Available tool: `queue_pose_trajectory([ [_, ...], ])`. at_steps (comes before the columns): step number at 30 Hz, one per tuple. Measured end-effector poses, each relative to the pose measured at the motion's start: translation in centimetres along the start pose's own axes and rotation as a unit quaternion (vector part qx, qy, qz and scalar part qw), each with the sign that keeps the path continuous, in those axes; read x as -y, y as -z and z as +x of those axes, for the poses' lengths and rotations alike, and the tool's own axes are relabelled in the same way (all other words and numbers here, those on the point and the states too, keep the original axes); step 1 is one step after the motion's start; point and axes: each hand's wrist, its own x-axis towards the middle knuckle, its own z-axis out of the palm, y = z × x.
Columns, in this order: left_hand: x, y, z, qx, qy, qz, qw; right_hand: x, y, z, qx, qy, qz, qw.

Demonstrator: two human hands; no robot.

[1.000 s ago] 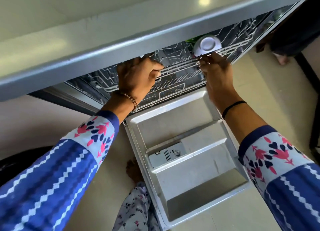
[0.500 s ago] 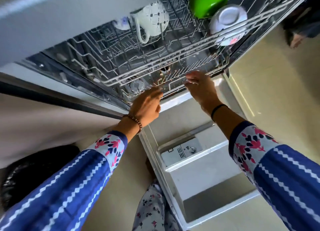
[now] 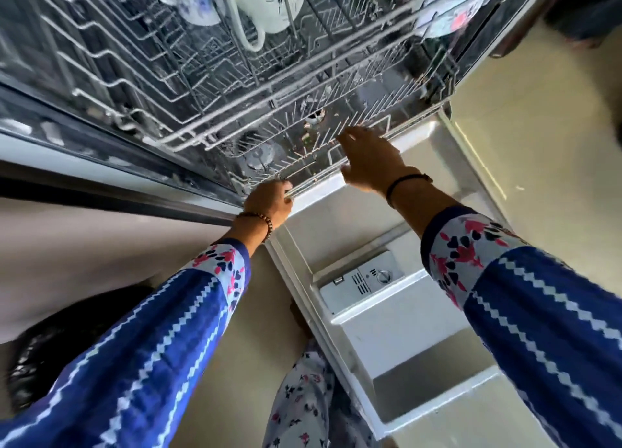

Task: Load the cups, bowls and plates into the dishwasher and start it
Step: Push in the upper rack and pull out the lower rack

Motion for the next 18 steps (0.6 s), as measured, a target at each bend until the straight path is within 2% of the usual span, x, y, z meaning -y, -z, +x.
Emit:
queue_pose_trajectory([
  [6,-1.9,-2.7,-4.5,0.01,-0.032,0.047,0.998,-0.5,-1.9,-5.2,-0.004,-0.025,-0.055,0.998],
  [8,-2.6,-4.1,-6.3,0.029,-0.034,0.051,0.998,-1.0,-2.9,-7.5,-0.009,-0.028,-0.037,0.999],
  [14,-5.5,-8.9,-12.3,0.104,-0.063,0.055,0.991,-2.7,-5.3,-14.7,0.034,-0.079,0.008,0.996],
  [18,-7.5,-12.3,-16.6,0.143,-0.073,0.037,0.986,-3.7,-6.6,-19.5,0.094,-0.113,0.0,0.989],
])
